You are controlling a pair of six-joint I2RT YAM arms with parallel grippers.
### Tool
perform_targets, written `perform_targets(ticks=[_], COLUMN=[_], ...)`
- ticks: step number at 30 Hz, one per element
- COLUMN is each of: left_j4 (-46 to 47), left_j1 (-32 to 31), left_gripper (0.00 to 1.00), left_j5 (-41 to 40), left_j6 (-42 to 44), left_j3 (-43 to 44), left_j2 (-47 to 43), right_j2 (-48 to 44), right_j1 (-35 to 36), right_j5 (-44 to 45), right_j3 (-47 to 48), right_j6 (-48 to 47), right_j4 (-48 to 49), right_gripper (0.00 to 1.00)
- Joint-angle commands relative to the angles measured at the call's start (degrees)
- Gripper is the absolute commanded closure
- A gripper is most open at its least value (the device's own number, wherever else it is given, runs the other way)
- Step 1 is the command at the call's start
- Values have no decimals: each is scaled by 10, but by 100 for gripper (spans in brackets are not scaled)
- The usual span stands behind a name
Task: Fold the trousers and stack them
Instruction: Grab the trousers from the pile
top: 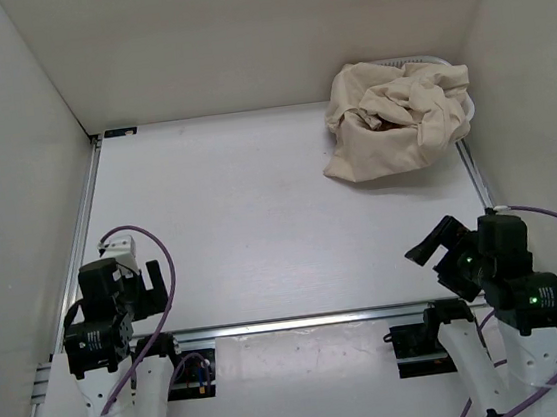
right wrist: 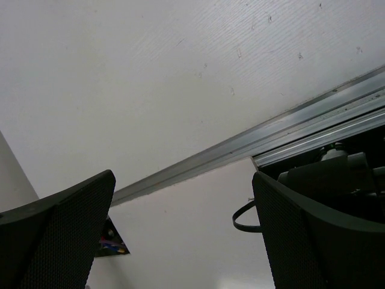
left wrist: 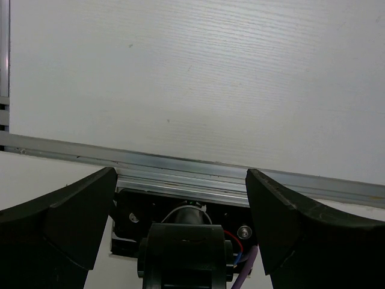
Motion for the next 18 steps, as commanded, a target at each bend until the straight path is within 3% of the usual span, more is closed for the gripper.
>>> perform_targets(ticks=[1,4,5,8,15,17,18], left_j4=[-1,5,11,37,121,140,146], left_j1=[3,3,3,3,3,3,3], left_gripper=[0,0,0,0,0,0,0], left_j5=[5,-2,-2,5,23,44,45], left_j6=[0,0,0,0,0,0,0], left_j3=[-2,-2,-2,-2,27,51,60], left_j2=[-5,8,8,36,159,201,215], right_j2=[46,141,179,416,815,871,894], right_j1=[1,1,1,1,1,1,1], right_j5=[-11,45,61,77,117,117,102], right_j3=[58,151,223,379,744,811,794], right_j6=[-51,-83,-89,-126,-163,-168,-168], right_j4=[-58,24,48,120,130,130,178], right_gripper=[1,1,1,1,1,1,1])
